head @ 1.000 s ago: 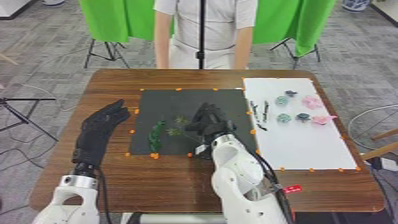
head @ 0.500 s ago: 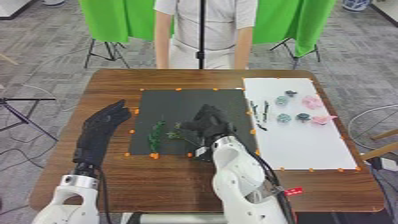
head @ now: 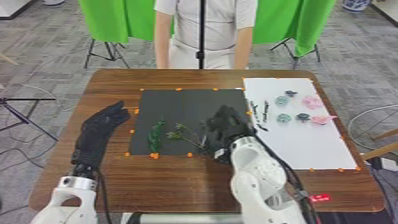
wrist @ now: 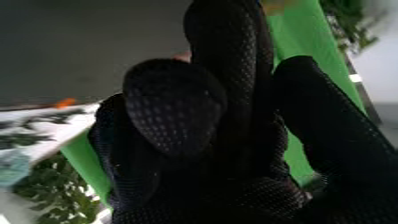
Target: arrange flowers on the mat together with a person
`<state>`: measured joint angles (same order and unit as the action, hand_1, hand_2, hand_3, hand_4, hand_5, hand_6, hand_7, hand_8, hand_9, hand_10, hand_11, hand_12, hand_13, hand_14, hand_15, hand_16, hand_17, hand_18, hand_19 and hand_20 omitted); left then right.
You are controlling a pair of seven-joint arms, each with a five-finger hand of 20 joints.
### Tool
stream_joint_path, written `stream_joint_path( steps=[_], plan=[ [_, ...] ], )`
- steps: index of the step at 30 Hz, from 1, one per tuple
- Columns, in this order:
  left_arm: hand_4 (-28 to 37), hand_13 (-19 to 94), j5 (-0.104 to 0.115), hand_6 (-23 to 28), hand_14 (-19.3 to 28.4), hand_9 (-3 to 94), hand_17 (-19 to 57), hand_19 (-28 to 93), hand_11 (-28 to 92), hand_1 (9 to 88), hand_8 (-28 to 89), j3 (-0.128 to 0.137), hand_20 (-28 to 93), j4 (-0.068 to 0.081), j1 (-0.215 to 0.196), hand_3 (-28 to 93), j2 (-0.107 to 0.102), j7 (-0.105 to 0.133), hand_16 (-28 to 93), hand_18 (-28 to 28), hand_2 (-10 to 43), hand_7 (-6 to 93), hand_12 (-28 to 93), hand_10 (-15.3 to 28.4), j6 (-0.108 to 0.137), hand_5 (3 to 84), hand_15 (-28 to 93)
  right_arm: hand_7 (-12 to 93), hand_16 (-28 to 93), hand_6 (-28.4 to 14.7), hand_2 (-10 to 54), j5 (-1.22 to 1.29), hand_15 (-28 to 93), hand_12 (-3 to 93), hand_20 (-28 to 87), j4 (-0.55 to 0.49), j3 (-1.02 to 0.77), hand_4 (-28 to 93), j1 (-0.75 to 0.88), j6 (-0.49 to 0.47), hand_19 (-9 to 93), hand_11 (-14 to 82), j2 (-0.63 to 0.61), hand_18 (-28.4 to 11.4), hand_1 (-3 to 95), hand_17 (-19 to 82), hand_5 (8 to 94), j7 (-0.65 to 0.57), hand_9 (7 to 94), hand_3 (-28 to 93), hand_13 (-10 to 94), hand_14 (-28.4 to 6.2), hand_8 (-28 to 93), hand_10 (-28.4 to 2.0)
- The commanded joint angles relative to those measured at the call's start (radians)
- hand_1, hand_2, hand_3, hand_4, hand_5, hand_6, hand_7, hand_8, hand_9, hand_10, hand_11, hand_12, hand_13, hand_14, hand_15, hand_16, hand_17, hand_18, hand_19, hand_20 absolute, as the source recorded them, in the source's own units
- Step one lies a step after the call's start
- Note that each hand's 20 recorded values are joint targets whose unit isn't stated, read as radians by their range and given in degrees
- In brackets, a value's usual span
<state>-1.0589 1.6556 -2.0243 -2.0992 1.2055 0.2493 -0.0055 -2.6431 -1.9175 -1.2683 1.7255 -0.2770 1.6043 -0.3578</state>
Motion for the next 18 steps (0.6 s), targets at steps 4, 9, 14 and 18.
stream_joint_path(
  steps=[4, 9, 14, 18],
  plan=[
    [-17.2, 34, -0.001, 2.8, 16.5, 42.1, 5.3, 6, 16, 26.0, -5, 0.002, 21, -0.001, -0.013, 66, 0.014, -0.007, 7, 13.5, -8.2, 13.1, 16, 12.2, -0.004, 45.8, 12, 13, 26, 0.0, 10.0, 0.002, 56, 18.8, 55, 0.003, 0.007, 0, 0.036, -0.069, 93, 33.2, -0.009, -17.2, 30.0, 63, 86.0, -0.014, 93.7, 73, 94, -3.3, -3, -11.5],
    [-17.3, 34, 0.0, 2.7, 16.4, 42.0, 5.2, 6, 16, 26.0, -5, 0.005, 21, -0.005, -0.021, 66, 0.014, -0.009, 7, 13.6, -8.1, 13.1, 16, 12.1, 0.001, 45.7, 12, 13, 26, -0.1, 10.3, 0.018, 56, 18.7, 55, -0.008, 0.042, 0, 0.042, -0.087, 93, 33.3, -0.017, -17.2, 30.1, 63, 86.0, -0.005, 93.7, 72, 94, -3.3, -3, -11.5],
    [-17.3, 34, 0.0, 2.8, 16.5, 42.1, 5.1, 7, 16, 26.0, -5, 0.008, 21, -0.007, -0.027, 66, 0.018, -0.007, 7, 13.6, -8.1, 13.1, 16, 12.1, 0.004, 45.7, 12, 13, 26, -0.1, 10.4, 0.023, 56, 18.7, 55, -0.02, 0.074, 0, 0.046, -0.113, 93, 33.4, -0.024, -17.1, 30.1, 64, 86.0, 0.005, 93.7, 72, 94, -3.3, -4, -11.6],
    [-17.3, 34, -0.001, 2.8, 16.5, 42.1, 5.1, 7, 15, 26.0, -5, 0.009, 21, -0.005, -0.023, 66, 0.018, -0.011, 7, 13.7, -8.0, 13.1, 16, 12.1, 0.0, 45.8, 12, 13, 26, -0.1, 10.4, 0.027, 56, 18.6, 55, -0.023, 0.089, 0, 0.041, -0.119, 93, 33.6, -0.026, -17.1, 30.1, 64, 86.1, 0.008, 93.7, 72, 94, -3.3, -4, -11.5]
  ],
)
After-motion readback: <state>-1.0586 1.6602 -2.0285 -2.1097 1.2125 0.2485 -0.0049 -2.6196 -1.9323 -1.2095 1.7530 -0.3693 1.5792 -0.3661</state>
